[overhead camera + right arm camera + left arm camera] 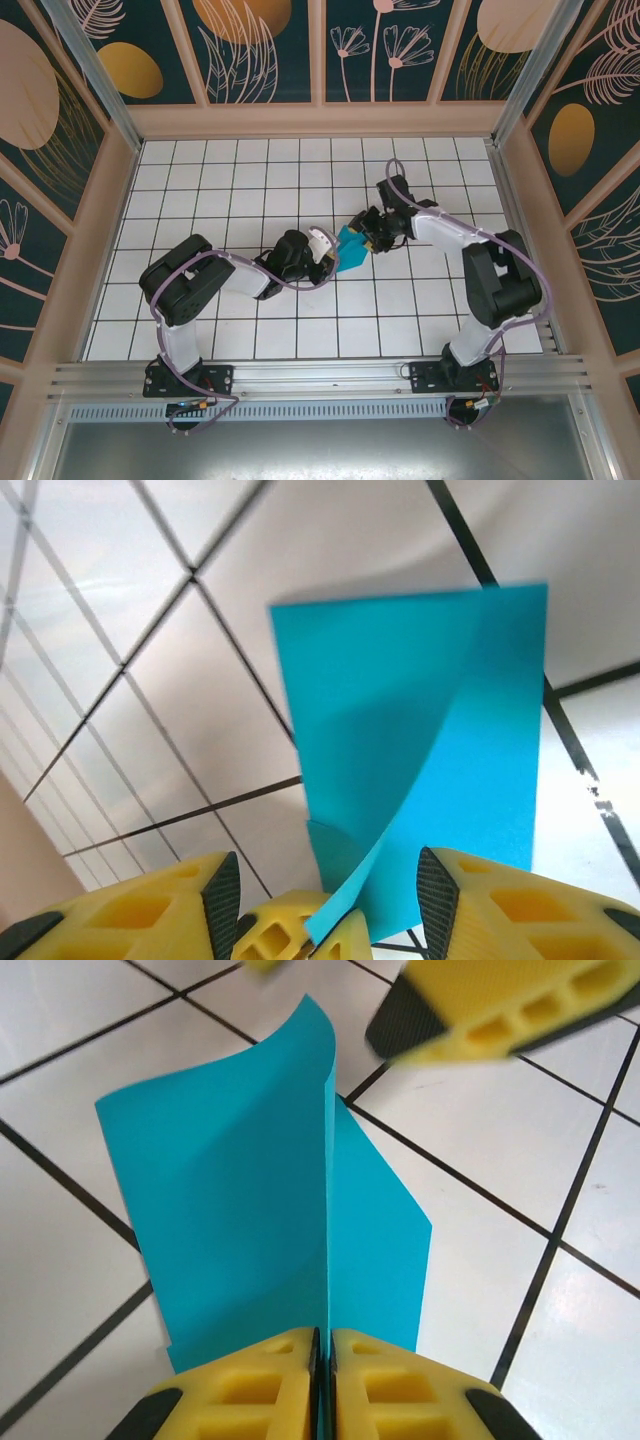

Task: Fold a paper plane with a square sheet of paper (pick it up from the middle)
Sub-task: Fourth fold the wing at the center of the table.

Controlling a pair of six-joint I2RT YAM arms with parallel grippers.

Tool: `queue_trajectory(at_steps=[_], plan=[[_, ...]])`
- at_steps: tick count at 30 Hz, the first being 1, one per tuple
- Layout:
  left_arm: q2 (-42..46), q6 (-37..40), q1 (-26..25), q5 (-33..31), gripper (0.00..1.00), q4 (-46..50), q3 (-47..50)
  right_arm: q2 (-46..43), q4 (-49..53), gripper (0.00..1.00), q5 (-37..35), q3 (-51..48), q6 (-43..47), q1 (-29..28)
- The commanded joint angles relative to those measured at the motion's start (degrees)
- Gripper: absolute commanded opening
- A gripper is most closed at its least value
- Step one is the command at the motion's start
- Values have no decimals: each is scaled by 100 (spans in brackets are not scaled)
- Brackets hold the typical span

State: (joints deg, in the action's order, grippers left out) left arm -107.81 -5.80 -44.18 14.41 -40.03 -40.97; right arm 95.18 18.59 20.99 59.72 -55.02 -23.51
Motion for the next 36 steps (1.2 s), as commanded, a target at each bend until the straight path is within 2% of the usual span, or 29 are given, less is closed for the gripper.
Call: queue_trajectory(at_steps=[1, 5, 9, 14, 20, 28, 36], plan=[[-65, -848, -10, 72, 13, 50, -79, -420, -309, 53, -19, -457, 943, 157], [-56, -1723, -9, 122, 12, -60, -69, -672, -812, 54, 96, -980, 1473, 222], [-37, -2503, -11, 221, 13, -144, -69, -873, -1519, 52, 621, -1540, 1916, 433], [-56, -3227, -11, 230, 13, -277, -16, -808, -2208, 51, 1324, -1910, 1900, 442], [-36, -3869, -11, 44, 14, -459, 114, -491, -2386, 49, 1468, -1832, 1796, 304], [-6, -4265, -11, -29, 15, -586, 205, 18, -2427, 50, 1587, -1524, 1658, 110], [-169, -4441, -11, 277, 17, -472, 56, 291, -2338, 52, 1509, -1331, 1619, 42]])
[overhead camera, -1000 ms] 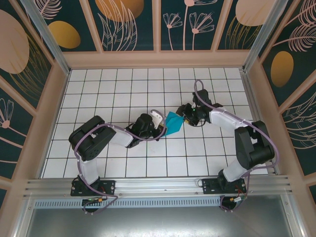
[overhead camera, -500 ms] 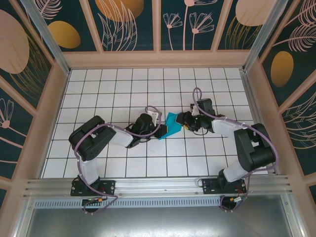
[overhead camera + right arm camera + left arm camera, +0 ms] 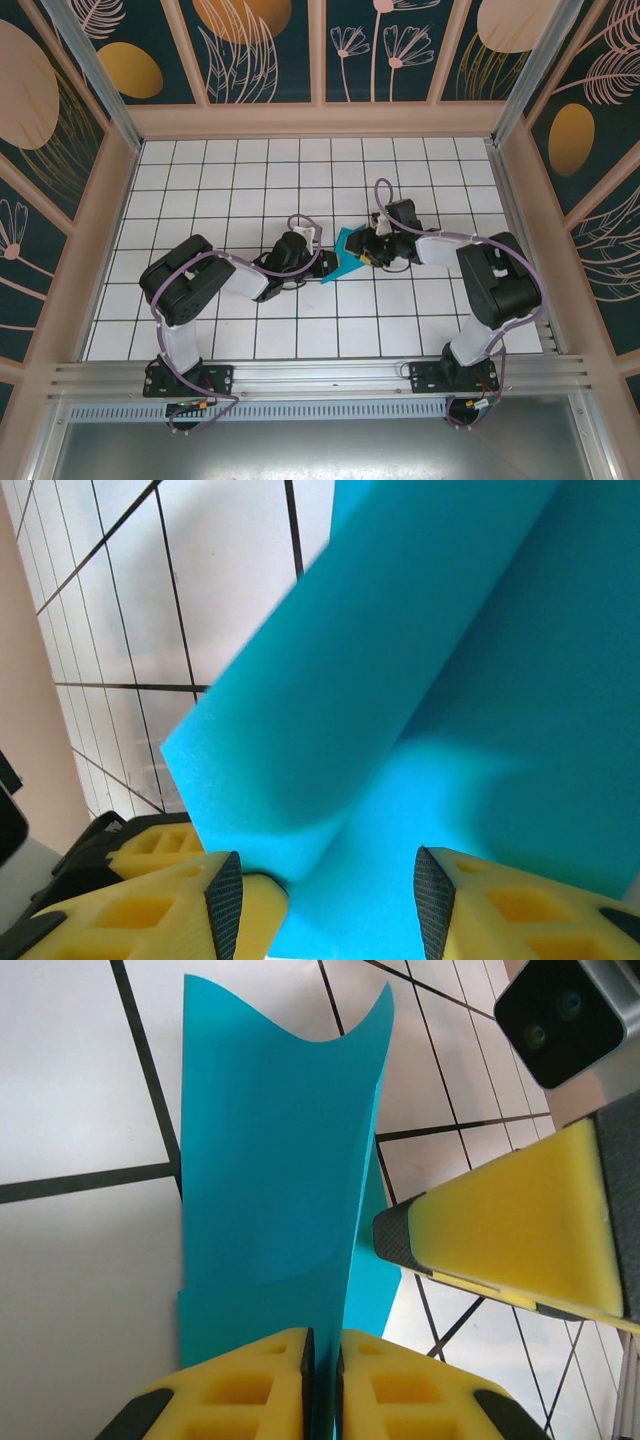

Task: Fold a paper plane with a square sheet of paper (pick it up from the middle)
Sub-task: Fourth fold the wing at the center of the table.

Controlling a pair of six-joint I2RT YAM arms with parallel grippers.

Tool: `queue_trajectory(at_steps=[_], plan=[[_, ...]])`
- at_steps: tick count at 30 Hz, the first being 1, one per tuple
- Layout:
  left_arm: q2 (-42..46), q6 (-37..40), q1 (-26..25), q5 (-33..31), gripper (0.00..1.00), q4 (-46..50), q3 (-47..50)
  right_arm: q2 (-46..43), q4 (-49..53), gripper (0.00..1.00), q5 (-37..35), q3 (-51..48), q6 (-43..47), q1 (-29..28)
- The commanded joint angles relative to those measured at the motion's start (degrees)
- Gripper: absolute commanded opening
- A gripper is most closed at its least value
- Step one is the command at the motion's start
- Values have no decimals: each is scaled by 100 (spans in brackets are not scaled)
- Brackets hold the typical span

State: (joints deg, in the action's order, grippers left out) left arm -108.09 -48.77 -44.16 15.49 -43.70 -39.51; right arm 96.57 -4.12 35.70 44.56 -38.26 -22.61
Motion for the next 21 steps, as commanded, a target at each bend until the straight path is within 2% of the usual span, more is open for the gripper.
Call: queue_trajectory(at_steps=[1, 8, 21], plan=[[-159, -144, -13, 203, 17, -53, -125, 170, -63, 52, 21, 198, -63, -50], [-273, -151, -13, 401, 13, 196, -311, 342, 1, 52, -35, 244, -34, -69], [-439, -253, -13, 517, 11, 463, -523, 509, 292, 50, -338, 271, 47, -77]])
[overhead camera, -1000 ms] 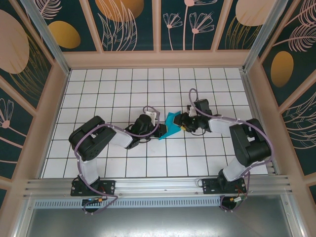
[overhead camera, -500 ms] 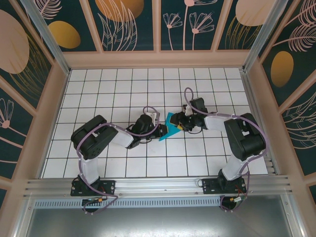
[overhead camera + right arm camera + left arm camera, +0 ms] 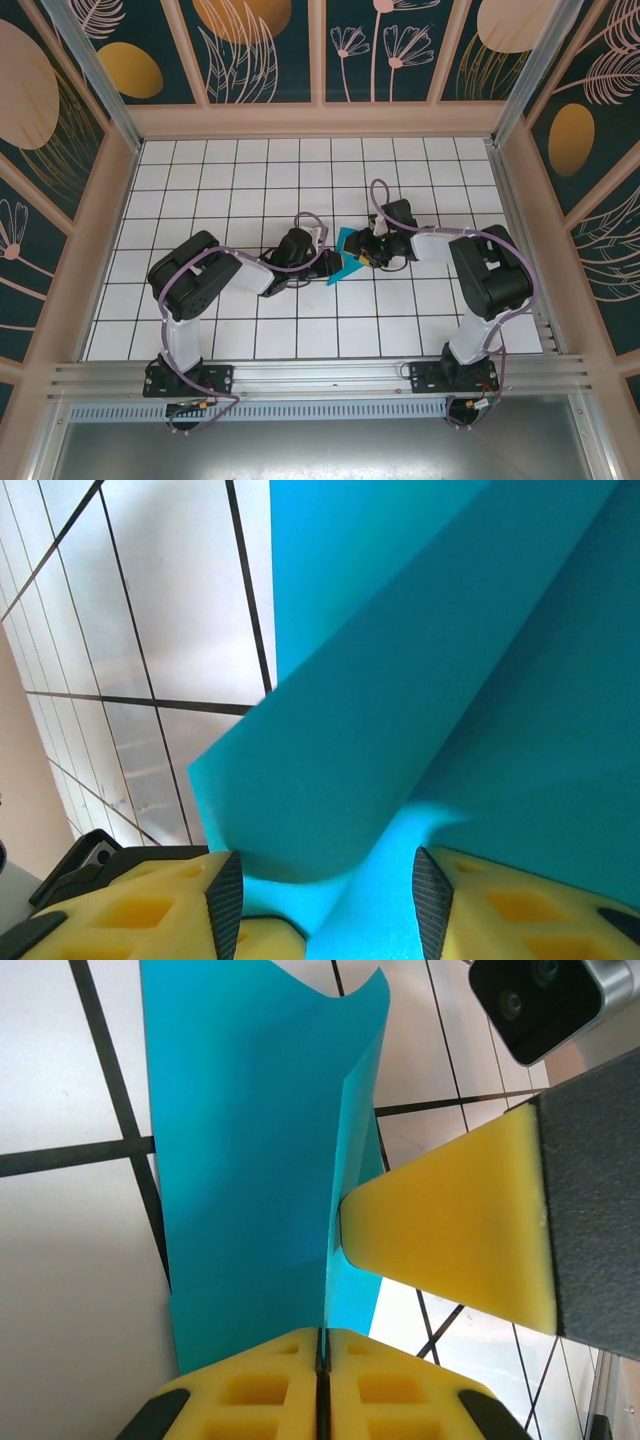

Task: Fold a paper plane with a square sheet of paper (pick it up from the middle)
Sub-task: Fourth fold the wing at the center of the table.

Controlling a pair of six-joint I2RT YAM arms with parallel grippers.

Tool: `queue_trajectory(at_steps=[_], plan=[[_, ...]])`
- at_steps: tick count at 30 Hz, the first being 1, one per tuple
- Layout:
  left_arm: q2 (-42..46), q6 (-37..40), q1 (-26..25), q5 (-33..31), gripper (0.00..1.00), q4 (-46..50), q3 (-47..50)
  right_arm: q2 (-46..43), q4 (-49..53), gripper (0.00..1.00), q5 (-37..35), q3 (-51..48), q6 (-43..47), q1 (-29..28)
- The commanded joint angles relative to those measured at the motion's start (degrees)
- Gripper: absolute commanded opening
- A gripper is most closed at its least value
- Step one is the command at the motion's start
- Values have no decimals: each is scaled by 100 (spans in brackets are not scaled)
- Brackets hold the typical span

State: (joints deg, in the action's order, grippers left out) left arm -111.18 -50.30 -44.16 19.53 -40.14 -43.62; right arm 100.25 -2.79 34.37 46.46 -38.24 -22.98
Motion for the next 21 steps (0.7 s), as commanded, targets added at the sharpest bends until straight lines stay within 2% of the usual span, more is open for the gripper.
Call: queue_trajectory(at_steps=[1, 8, 21], plan=[[-141, -110, -13, 108, 11, 111, -112, 142, 158, 50, -214, 75, 36, -40], [-152, -166, -5, 16, 10, 183, -138, 144, 206, 44, -282, 65, 18, -41], [-71, -477, 4, -202, 8, -215, 121, 236, 419, 44, -536, 52, 54, -49]])
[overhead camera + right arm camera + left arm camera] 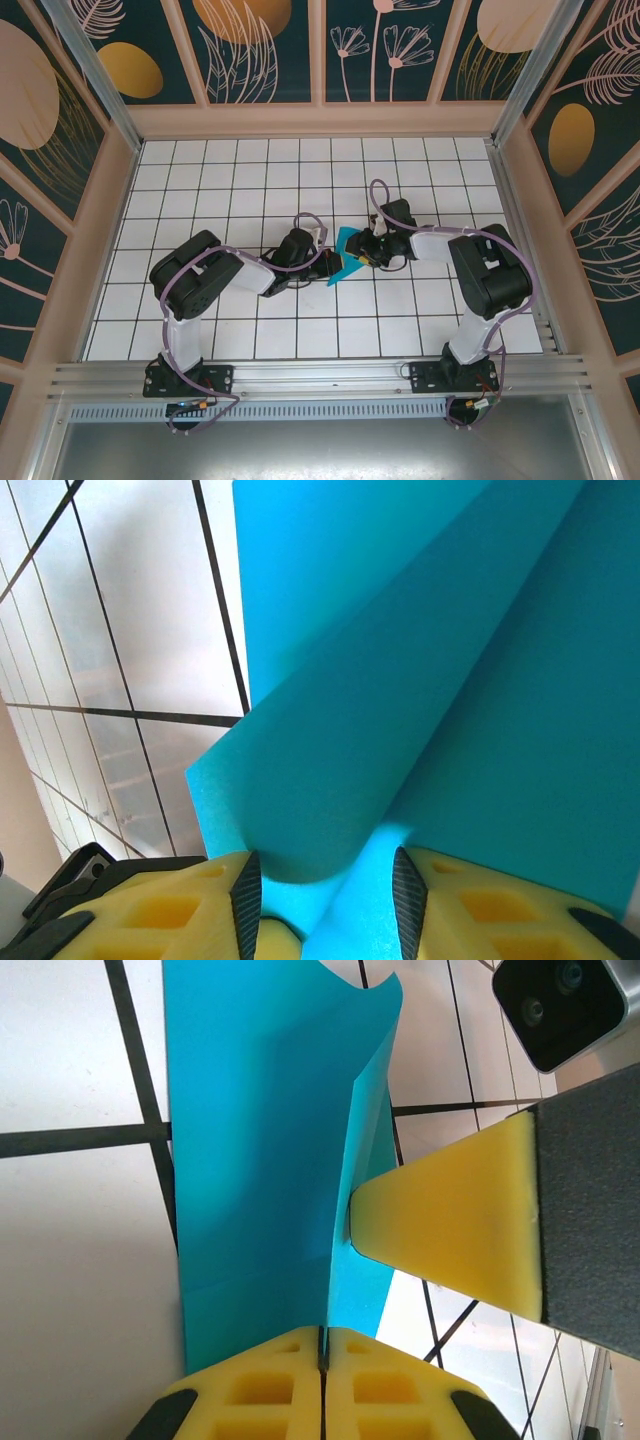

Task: Fold a paper plane with a square sheet of paper (pick it up from the middle)
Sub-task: Fourth fold the wing at the center of the table.

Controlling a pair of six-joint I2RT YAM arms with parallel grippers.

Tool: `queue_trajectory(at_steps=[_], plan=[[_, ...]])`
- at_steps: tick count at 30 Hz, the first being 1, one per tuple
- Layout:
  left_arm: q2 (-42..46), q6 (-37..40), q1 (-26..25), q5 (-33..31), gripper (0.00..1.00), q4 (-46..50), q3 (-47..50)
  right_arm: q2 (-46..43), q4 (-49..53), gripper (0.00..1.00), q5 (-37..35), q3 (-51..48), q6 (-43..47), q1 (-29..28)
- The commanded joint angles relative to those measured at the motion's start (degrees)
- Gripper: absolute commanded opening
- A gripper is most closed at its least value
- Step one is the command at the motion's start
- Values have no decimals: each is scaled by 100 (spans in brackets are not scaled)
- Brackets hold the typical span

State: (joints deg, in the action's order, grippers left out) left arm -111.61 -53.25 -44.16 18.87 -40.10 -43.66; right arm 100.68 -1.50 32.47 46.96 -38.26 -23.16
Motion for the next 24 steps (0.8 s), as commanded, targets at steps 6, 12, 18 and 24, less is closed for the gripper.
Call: queue_trajectory(at_steps=[6, 12, 18, 24], plan=[[-1, -372, 8, -200, 7, -531, 294, 91, 147, 48, -250, -74, 3, -33], [-34, -406, 5, -217, 7, -561, 316, 177, 258, 48, -361, -55, 12, -31], [-40, -414, 9, -226, 7, -534, 317, 364, 482, 46, -585, 10, 29, -70], [195, -405, 7, -252, 19, -462, 393, 581, 762, 46, -843, 115, -6, -101]])
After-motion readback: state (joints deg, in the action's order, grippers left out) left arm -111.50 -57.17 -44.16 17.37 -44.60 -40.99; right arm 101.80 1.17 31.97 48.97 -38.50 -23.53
